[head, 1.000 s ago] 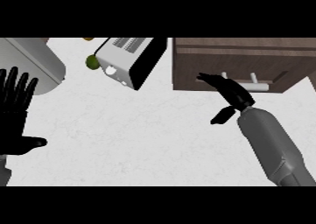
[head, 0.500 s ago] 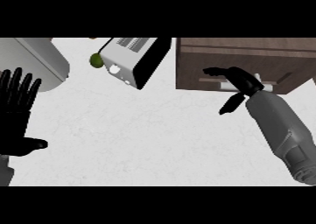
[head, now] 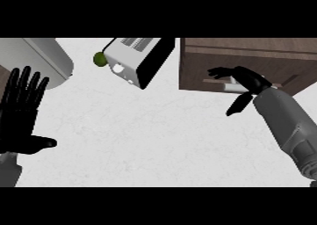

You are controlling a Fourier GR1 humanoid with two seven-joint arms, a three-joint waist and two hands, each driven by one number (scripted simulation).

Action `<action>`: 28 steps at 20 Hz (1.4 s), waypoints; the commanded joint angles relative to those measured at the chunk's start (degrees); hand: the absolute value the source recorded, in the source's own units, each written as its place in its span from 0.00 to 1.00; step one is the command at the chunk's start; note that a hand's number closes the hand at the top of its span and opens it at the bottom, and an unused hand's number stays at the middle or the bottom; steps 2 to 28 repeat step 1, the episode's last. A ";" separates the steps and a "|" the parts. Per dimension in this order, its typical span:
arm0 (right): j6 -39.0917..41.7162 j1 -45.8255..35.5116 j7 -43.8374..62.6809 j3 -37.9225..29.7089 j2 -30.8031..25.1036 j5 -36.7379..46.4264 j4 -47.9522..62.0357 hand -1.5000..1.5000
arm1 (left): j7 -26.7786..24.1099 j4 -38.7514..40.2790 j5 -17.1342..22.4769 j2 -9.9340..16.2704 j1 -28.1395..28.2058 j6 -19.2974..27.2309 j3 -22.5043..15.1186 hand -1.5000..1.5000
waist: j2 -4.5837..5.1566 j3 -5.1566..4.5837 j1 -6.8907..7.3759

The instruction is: Pick up the cup, place it into the drawer and close the drawer

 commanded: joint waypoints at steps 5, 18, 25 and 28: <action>-4.43 -4.11 6.75 -2.20 -1.51 -0.49 2.64 0.00 | -1.85 1.17 -2.31 -1.52 0.30 0.84 -0.73 0.00 | 1.55 0.39 0.74; -4.43 -4.11 6.75 -2.20 -1.51 -0.49 2.64 0.00 | -1.85 1.17 -2.31 -1.52 0.30 0.84 -0.73 0.00 | 1.55 0.39 0.74; -4.43 -4.11 6.75 -2.20 -1.51 -0.49 2.64 0.00 | -1.85 1.17 -2.31 -1.52 0.30 0.84 -0.73 0.00 | 1.55 0.39 0.74; -4.43 -4.11 6.75 -2.20 -1.51 -0.49 2.64 0.00 | -1.85 1.17 -2.31 -1.52 0.30 0.84 -0.73 0.00 | 1.55 0.39 0.74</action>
